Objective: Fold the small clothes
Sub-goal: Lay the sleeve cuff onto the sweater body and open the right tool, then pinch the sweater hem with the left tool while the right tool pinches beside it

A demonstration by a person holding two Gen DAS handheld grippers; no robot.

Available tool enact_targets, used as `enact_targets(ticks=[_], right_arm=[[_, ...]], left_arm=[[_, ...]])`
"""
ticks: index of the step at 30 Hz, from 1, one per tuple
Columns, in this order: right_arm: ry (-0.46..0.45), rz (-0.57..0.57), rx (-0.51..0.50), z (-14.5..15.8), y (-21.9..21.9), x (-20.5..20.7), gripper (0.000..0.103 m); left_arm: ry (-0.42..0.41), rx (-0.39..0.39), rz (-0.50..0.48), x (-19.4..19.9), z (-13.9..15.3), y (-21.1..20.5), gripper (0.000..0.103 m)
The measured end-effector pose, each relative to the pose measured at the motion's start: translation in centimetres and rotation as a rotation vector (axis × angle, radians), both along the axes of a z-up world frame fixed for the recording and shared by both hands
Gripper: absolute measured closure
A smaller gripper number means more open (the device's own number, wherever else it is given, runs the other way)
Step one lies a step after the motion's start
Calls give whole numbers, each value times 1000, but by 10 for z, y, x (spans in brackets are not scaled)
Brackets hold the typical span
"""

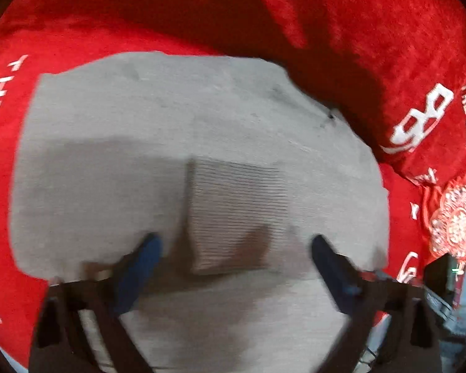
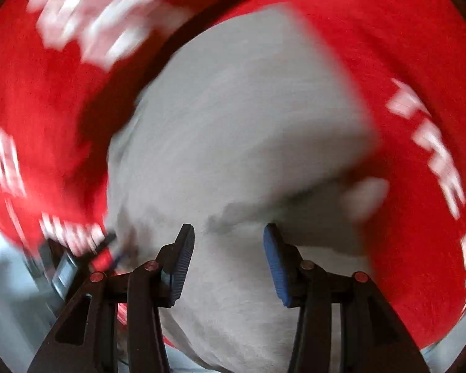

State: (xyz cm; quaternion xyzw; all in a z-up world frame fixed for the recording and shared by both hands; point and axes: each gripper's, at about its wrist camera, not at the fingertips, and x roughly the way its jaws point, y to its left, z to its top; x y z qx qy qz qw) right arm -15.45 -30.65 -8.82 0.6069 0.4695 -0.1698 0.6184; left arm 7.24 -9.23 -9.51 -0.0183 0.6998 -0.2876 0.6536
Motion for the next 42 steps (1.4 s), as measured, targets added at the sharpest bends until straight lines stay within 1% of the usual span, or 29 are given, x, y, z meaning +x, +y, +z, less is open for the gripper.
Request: enact_targets(ticks=[2, 3, 4, 6, 7, 8, 10, 12, 13, 14, 15, 18, 21, 25, 26, 27, 29, 30, 31, 32, 33, 34, 36, 38, 39, 41, 42], right_arm=[[-40, -153, 63, -10, -12, -22, 53], [-59, -219, 86, -15, -20, -31, 53], [-75, -274, 101, -18, -26, -37, 53], [-79, -321, 120, -22, -35, -39, 53], [-78, -319, 123, -22, -35, -35, 53], [-77, -306, 117, -21, -40, -35, 53], [-75, -250, 82, -16, -40, -21, 53], [-72, -211, 59, -11, -46, -17, 54], [-65, -198, 49, -10, -46, -12, 74], [-64, -181, 35, -8, -50, -9, 90], [-54, -161, 19, -7, -45, 2, 97], [-52, -102, -45, 2, -51, 7, 97], [-16, -36, -109, 2, -54, 7, 97], [12, -42, -103, -11, -56, -7, 97], [2, -50, -90, -14, -56, -11, 97], [-7, -59, -75, -15, -56, -14, 97], [0, -37, -54, -11, -56, -17, 95], [21, 0, -52, -7, -54, -16, 92], [40, 33, -63, -2, -52, -15, 85], [53, 70, -84, 5, -49, -14, 80], [57, 100, -111, 13, -47, -14, 68], [60, 121, -146, 22, -45, -15, 59], [62, 124, -239, 40, -45, -18, 58], [71, 89, -308, 49, -53, -20, 58], [83, 65, -319, 47, -61, -18, 57], [106, 30, -285, 33, -77, -11, 57], [95, 18, -257, 23, -85, -6, 57]], left_arm=[[8, 2, -18, 0, -1, -9, 37], [12, -2, -32, 0, -2, -14, 65], [20, 2, -40, 1, -5, -16, 96], [11, 9, -31, 3, -4, -16, 96], [-13, -16, -20, 3, 4, -14, 96], [-32, -32, -15, 3, 9, -12, 96], [-62, -52, -9, 2, 19, -5, 96], [-73, -50, -16, -1, 21, 2, 96], [-73, -44, -23, -2, 20, 5, 96], [-73, -33, -31, -3, 18, 7, 96], [-74, -21, -35, -4, 15, 9, 96], [-75, -4, -37, -9, 4, 14, 95], [-80, 35, -28, -12, -5, 22, 96], [-103, 69, -19, -10, -4, 32, 96], [-115, 87, -23, -9, -1, 36, 95], [-141, 120, -30, -8, 2, 41, 96], [-170, 151, -42, -5, 6, 49, 96], [-173, 155, -42, -4, 8, 52, 96], [-175, 157, -41, -3, 10, 55, 96], [-183, 164, -40, -2, 12, 57, 96], [-190, 169, -40, -1, 14, 58, 96], [-204, 176, -40, -1, 17, 57, 96], [-227, 177, -31, -2, 22, 56, 96], [-237, 172, -26, -3, 25, 54, 96], [-241, 169, -28, -5, 25, 49, 96], [-248, 174, -49, -8, 22, 38, 95], [-254, 180, -58, -10, 21, 33, 96]])
